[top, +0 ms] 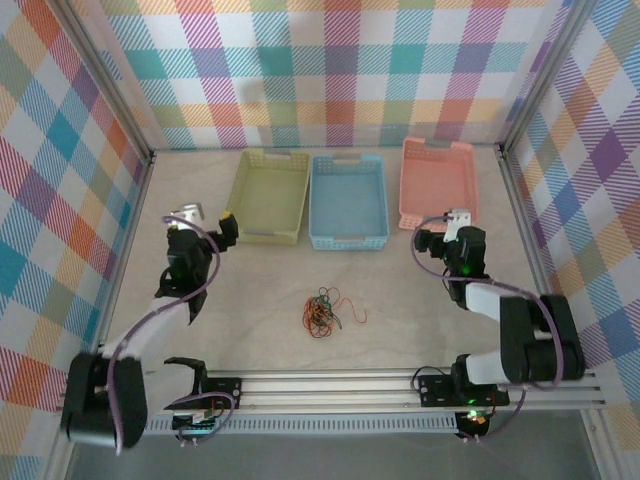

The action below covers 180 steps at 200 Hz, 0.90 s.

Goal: Untangle the cables

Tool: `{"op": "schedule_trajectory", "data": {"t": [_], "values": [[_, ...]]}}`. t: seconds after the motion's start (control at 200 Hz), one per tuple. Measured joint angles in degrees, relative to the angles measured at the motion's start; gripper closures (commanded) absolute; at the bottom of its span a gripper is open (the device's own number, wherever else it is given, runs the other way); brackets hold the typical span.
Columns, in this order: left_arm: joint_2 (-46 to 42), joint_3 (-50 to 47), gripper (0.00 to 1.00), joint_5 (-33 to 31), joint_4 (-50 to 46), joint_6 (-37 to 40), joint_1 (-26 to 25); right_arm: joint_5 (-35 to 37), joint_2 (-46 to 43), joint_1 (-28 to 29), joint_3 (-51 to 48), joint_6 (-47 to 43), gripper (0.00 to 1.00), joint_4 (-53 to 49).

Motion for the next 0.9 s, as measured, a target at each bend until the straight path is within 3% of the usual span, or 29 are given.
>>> {"op": "schedule_trajectory", "data": {"t": [0.23,0.41,0.585,0.8,0.9], "values": [[-8.48,7.19,0.00,4.61,-14.69,-14.84,-0.11,0.00,-19.17,0.94,0.83,7.52,0.00,-7.30],[-7.56,11.17,0.00,13.33,-27.69,-23.28,-0.09,-1.20,-27.87,0.94,1.81,19.76,0.00,-15.76],[-6.16,13.27,0.02,22.38,-34.77,-26.34,-0.09,-7.28,-28.48,0.94,4.57,26.29,0.01,-24.87],[-5.75,10.91,0.06,28.96,-34.82,-28.68,-0.66,-19.19,-20.76,1.51,9.40,31.26,0.20,-32.65],[-5.42,8.31,0.07,30.36,-33.38,-29.24,-1.33,-24.11,-16.11,4.20,13.97,30.86,0.22,-36.06]]}}
